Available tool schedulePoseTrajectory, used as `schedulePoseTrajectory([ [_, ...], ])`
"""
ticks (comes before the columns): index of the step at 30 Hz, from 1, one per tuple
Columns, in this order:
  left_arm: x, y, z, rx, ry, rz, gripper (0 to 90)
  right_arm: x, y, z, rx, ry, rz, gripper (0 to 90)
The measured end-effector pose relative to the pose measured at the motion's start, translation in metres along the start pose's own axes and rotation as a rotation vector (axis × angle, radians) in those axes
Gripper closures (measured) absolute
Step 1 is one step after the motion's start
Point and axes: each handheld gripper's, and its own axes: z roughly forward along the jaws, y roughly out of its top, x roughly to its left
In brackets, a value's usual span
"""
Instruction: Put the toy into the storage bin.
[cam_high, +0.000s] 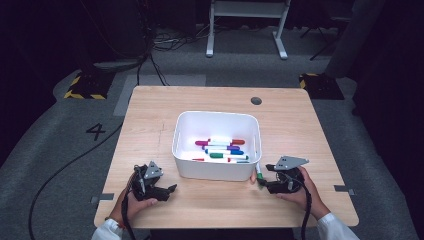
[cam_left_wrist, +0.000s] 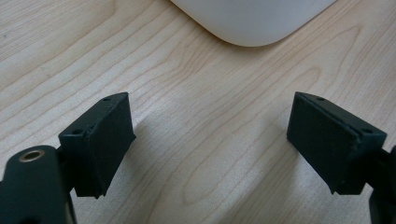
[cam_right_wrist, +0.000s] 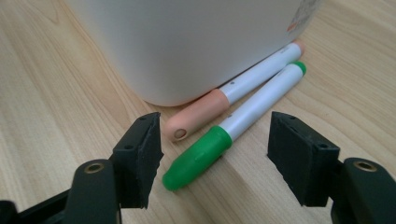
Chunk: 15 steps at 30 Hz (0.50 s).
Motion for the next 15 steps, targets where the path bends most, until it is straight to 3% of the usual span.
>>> schedulePoseTrajectory([
  [10, 0.000, 0.000, 0.000, 0.001, -0.001, 0.000, 14.7, -0.011, -0.010, 0.011, 0.039, -0.061, 0.059, 38.8],
  [15, 0.000, 0.000, 0.000, 0.000, 0.000, 0.000, 14.7, -0.024, -0.017, 0.010, 0.054, -0.099, 0.106, 45.6],
])
